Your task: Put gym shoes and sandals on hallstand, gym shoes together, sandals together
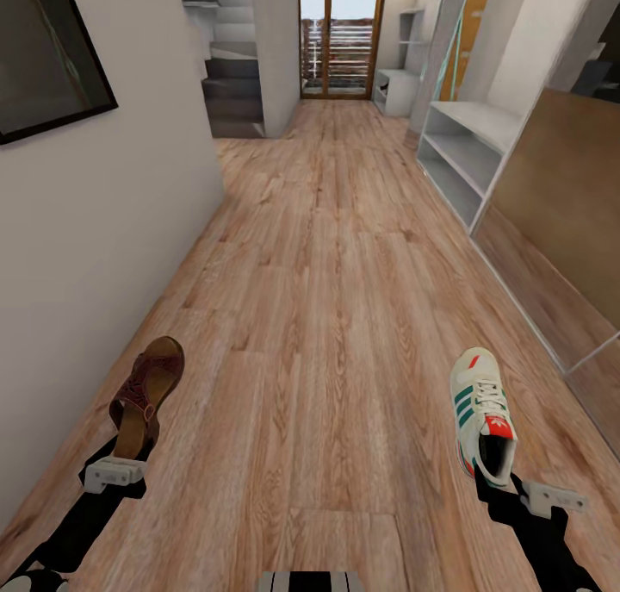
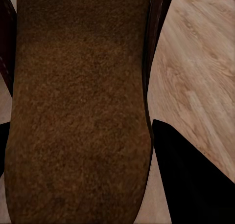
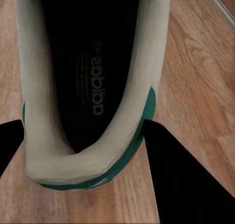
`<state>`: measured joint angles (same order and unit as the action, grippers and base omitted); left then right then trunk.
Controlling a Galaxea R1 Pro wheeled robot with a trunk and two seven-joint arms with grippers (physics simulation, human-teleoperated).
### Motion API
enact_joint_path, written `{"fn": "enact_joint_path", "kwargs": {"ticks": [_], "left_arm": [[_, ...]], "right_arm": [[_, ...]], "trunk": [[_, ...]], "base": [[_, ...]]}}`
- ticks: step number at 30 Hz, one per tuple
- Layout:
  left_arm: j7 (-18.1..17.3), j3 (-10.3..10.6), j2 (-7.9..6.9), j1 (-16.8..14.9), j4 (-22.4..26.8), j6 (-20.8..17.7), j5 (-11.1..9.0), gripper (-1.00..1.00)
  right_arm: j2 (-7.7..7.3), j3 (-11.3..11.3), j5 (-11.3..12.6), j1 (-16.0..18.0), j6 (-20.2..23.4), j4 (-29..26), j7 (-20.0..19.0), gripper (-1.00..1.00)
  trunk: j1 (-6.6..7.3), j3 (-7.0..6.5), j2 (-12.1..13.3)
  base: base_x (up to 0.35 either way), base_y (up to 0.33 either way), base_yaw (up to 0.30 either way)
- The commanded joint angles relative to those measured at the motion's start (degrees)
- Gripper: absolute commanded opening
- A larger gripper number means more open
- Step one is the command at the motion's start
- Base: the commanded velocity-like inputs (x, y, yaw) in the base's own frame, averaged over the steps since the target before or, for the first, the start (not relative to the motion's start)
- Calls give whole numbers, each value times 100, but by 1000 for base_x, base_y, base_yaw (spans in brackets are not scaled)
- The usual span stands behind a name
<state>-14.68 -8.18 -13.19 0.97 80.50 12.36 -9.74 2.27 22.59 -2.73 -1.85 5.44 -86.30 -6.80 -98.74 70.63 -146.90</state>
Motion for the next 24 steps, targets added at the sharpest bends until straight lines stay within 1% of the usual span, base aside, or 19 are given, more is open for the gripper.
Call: {"fn": "enact_joint_path", "kwargs": {"ticks": [1,11,15,24], "left_arm": [[-1,0,0,0,1,3,7,-100],[0,1,12,0,1,3,14,-100],[-5,-16,67,0,1,3,25,-100],[-8,-36,119,0,1,3,45,-100]], "right_arm": [[0,0,10,0,1,-1,7,-100],[-2,0,10,0,1,8,11,-100],[-2,0,10,0,1,13,11,-100],[0,-2,10,0,1,16,12,-100]], "trunk": [[0,0,0],[0,0,0],[0,0,0],[0,0,0]], "base": [[323,-63,0],[324,-75,0],[325,-82,0],[325,-84,0]]}}
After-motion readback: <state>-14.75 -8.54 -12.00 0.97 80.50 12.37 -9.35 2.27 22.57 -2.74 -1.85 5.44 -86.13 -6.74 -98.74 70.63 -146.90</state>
